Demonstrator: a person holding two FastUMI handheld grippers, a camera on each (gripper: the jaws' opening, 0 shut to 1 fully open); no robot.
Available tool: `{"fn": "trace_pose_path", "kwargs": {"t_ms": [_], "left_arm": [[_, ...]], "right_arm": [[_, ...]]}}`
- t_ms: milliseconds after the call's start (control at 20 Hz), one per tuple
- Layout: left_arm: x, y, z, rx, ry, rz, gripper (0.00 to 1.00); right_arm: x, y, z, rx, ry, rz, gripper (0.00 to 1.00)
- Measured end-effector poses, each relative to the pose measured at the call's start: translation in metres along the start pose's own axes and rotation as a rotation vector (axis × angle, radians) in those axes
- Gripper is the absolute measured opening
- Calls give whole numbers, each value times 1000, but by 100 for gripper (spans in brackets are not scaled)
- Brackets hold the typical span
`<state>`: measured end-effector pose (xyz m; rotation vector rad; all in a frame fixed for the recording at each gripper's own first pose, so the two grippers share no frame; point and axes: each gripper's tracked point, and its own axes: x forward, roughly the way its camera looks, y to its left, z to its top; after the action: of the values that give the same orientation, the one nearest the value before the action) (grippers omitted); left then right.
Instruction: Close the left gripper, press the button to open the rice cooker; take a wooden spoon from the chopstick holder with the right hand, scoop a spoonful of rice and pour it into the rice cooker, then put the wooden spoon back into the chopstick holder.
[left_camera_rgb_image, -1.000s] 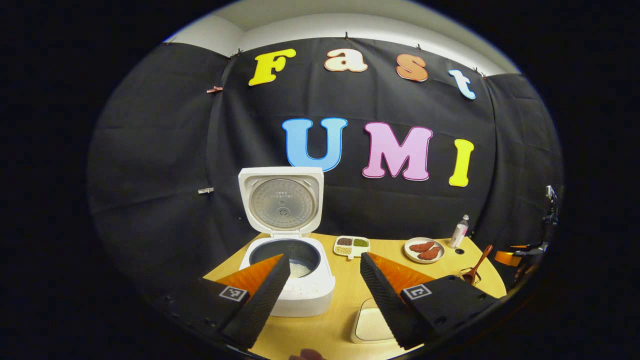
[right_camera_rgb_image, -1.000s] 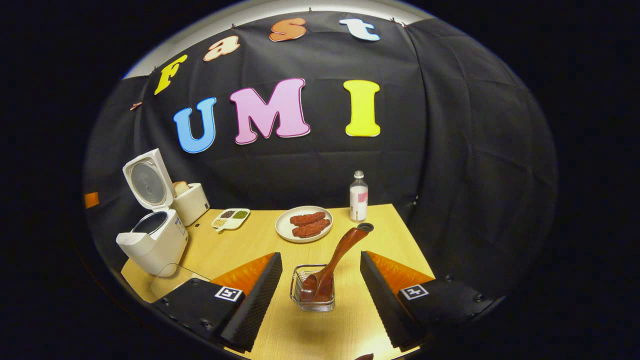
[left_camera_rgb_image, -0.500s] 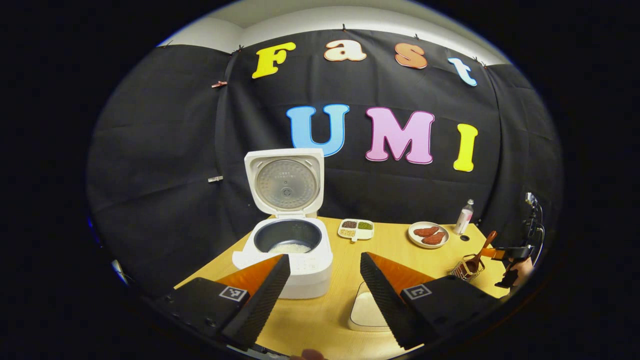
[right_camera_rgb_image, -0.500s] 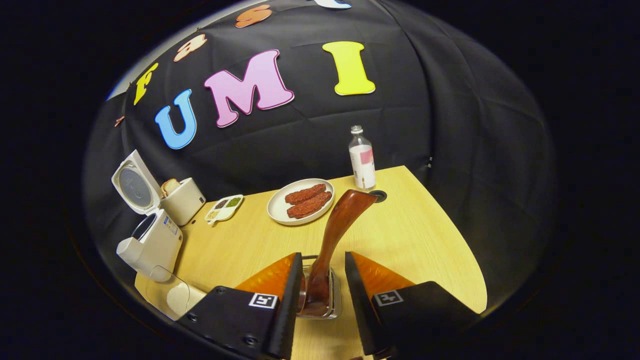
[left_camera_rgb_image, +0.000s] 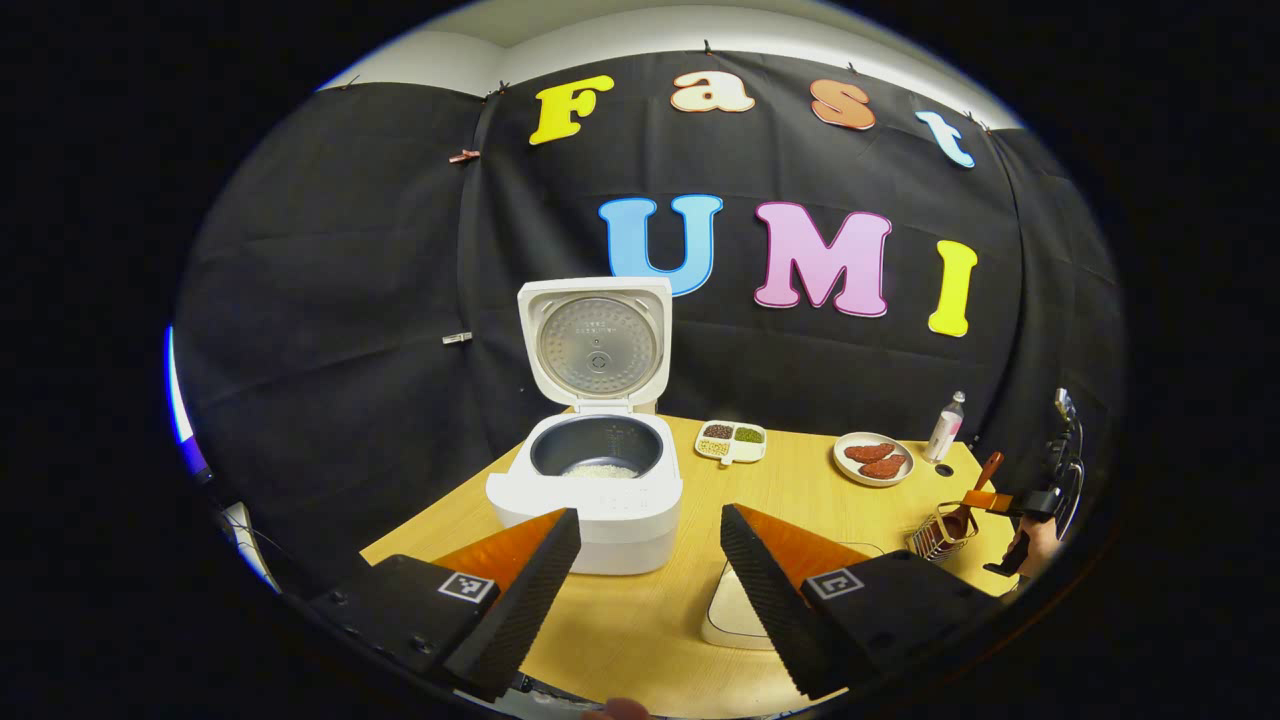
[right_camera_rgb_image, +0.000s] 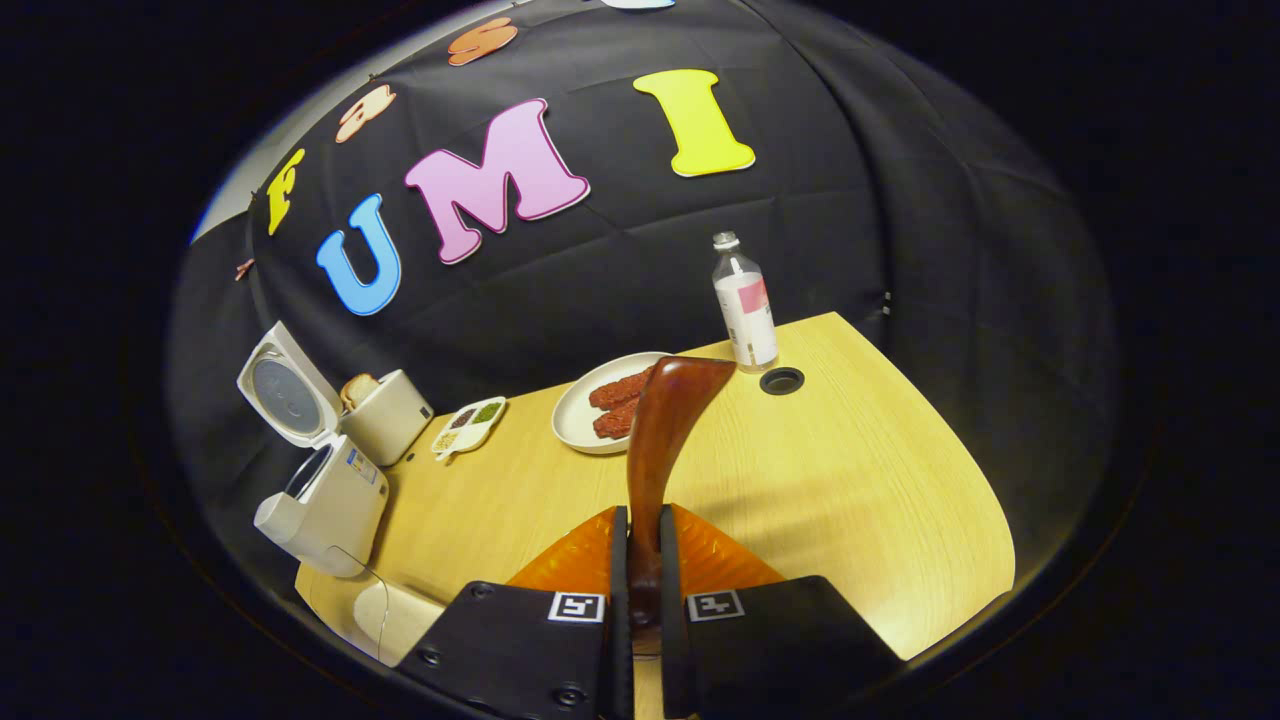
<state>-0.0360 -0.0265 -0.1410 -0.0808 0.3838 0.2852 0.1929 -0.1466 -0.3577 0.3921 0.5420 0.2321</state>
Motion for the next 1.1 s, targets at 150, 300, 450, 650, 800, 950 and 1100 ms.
{"fn": "trace_pose_path", "kwargs": {"t_ms": [150,300,450,650,800,950,1100], "left_arm": [[-2,1,4,9,-8,4,97],[-2,1,10,22,-22,1,97],[-1,4,18,17,-35,-17,97],[3,13,27,15,-47,-54,97],[9,22,36,42,-65,-92,97],[15,33,44,68,-83,-147,97],[21,45,51,89,-102,-207,97]], "right_arm": [[-4,3,5,-8,-21,14,10],[-13,9,30,25,-89,19,10],[-27,13,52,22,-147,4,10],[-55,29,80,-9,-215,-17,10],[-83,61,94,-3,-261,-6,10],[-114,107,98,-16,-297,8,10],[-138,158,92,-66,-315,6,10]]}}
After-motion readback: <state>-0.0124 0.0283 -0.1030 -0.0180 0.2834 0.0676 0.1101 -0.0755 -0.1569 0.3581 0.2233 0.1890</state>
